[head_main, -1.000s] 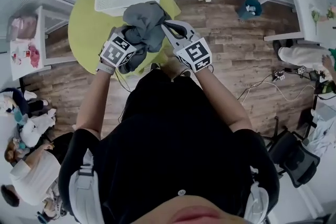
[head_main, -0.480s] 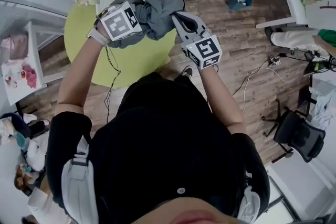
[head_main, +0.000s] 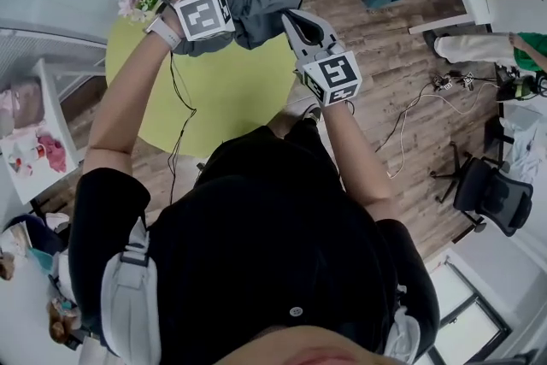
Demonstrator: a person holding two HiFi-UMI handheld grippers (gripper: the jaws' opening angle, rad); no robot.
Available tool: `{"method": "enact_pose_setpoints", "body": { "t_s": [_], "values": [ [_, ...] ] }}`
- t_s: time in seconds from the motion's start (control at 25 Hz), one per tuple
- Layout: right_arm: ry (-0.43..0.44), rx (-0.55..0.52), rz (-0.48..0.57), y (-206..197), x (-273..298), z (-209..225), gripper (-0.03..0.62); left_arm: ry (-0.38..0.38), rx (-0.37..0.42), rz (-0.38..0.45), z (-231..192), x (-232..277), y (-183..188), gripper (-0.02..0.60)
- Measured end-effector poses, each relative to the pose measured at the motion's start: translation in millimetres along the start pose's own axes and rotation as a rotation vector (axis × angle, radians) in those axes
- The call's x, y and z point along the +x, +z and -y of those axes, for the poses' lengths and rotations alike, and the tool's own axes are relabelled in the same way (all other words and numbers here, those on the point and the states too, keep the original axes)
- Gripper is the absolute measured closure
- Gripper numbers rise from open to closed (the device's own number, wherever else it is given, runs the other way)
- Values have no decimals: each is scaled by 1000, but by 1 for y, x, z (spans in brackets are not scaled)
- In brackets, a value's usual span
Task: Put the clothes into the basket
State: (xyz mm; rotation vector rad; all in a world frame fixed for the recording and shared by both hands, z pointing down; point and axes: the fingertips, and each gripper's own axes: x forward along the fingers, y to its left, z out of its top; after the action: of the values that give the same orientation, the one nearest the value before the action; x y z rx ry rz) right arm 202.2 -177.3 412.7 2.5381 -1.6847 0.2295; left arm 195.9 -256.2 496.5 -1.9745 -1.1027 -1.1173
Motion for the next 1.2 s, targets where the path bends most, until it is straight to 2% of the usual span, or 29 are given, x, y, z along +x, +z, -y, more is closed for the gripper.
{"method": "enact_pose_setpoints", "body": {
  "t_s": [0.2, 0.52, 0.76, 0.96, 1.12, 1.2],
  "values": [
    [-28, 25, -9, -2, 19, 6, 569, 7, 29, -45, -36, 15, -14, 233],
    [-43, 71, -59, -32, 34, 13, 569, 12, -15, -105, -73, 65, -57, 230],
    [-63, 82, -123, -58, 28, 20, 568, -56, -58, -159, -76, 109, -91, 224],
    [-93, 95, -147, -68, 14, 28, 568, -21, -32, -164, -95, 133, -107, 221],
    [-131, 117, -150, -73, -4, 37, 568, -53, -62, -191, -86, 156, -124, 211],
    [-142, 121, -152, -75, -9, 38, 568, -42, -80, -187, -85, 163, -129, 198]
  ]
}}
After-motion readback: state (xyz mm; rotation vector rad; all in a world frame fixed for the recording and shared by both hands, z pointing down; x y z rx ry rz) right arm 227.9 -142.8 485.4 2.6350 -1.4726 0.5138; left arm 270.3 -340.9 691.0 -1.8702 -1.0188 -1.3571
